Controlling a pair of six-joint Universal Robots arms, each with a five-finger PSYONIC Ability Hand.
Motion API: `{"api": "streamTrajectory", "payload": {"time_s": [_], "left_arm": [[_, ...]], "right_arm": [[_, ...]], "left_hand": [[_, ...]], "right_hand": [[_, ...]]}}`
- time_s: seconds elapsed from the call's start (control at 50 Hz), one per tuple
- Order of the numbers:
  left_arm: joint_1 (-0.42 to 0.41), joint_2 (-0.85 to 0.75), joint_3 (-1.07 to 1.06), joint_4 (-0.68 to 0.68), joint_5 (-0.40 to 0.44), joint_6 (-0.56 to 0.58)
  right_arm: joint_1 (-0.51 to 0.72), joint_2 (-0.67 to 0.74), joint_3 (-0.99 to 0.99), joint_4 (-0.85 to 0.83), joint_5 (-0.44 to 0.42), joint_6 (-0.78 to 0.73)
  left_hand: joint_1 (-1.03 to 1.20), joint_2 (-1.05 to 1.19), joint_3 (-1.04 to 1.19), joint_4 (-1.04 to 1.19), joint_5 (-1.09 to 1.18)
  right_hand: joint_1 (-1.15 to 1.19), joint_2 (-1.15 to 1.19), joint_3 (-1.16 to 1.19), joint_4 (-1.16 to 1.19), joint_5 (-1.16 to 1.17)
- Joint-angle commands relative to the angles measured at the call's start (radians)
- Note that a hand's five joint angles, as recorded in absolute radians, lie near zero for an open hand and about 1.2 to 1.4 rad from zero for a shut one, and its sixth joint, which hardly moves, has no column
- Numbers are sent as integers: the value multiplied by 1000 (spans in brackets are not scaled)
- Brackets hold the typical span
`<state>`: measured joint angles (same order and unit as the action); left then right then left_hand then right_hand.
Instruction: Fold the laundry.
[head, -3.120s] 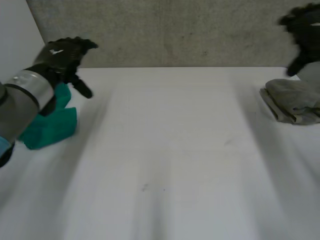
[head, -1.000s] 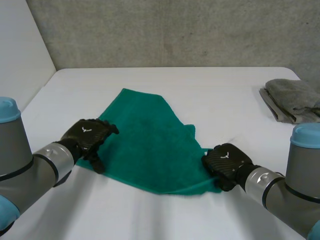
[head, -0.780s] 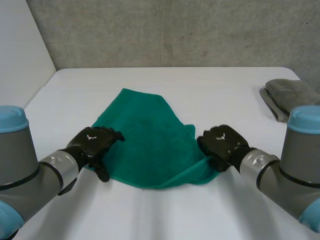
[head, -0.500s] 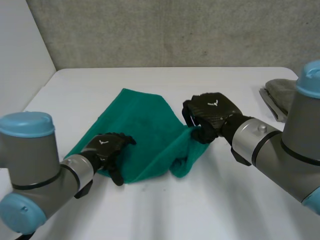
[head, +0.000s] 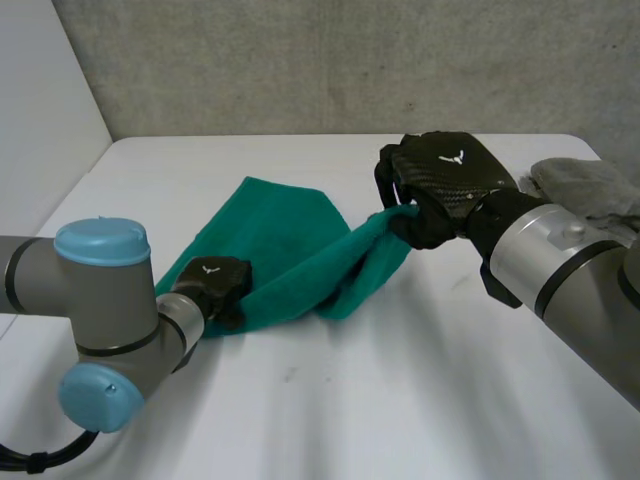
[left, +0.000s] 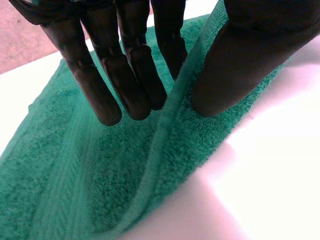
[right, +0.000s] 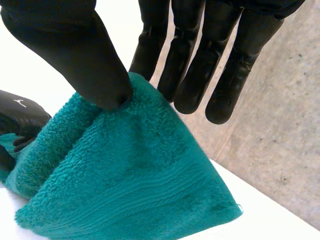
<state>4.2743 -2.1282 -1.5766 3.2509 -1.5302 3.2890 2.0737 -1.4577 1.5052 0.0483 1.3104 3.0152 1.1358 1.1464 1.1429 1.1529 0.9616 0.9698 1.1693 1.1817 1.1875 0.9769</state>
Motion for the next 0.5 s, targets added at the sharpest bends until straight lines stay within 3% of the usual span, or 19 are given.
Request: {"api": "streamTrajectory", "payload": {"time_s": [0.02, 0.14, 0.26, 0.28, 0.3, 0.32, 0.42, 0.5], "left_arm": [[9, 144, -17, -7, -10, 4], [18, 334, -54, -4, -2, 30], [22, 387, -69, 3, -1, 92], [19, 386, -69, 3, -2, 99], [16, 375, -71, 4, -2, 112], [16, 367, -69, 3, -2, 118], [12, 317, -62, 1, -4, 129], [12, 320, -62, 1, -4, 129]], "right_arm": [[-64, 10, -17, 93, -34, -87], [-107, 183, -77, 295, -72, -365], [-104, 299, -115, 306, -74, -351], [-107, 322, -122, 308, -77, -335], [-112, 351, -137, 312, -76, -309], [-112, 358, -145, 315, -76, -294], [-144, 359, -152, 306, -85, -234], [-179, 356, -160, 312, -86, -236]], "left_hand": [[260, 250, 253, 243, 260], [260, 250, 253, 243, 260], [260, 250, 253, 243, 260], [260, 250, 253, 243, 260], [260, 250, 253, 243, 260], [260, 250, 253, 243, 260], [260, 250, 253, 243, 260], [260, 250, 253, 243, 260]], "right_hand": [[426, 227, 215, 209, 245], [426, 227, 215, 209, 245], [426, 227, 215, 209, 245], [259, 59, 47, 41, 77], [-51, -250, -263, -269, -232], [-153, -352, -365, -370, -334], [-409, -608, -621, -626, -590], [-477, -676, -689, -694, -658]]}}
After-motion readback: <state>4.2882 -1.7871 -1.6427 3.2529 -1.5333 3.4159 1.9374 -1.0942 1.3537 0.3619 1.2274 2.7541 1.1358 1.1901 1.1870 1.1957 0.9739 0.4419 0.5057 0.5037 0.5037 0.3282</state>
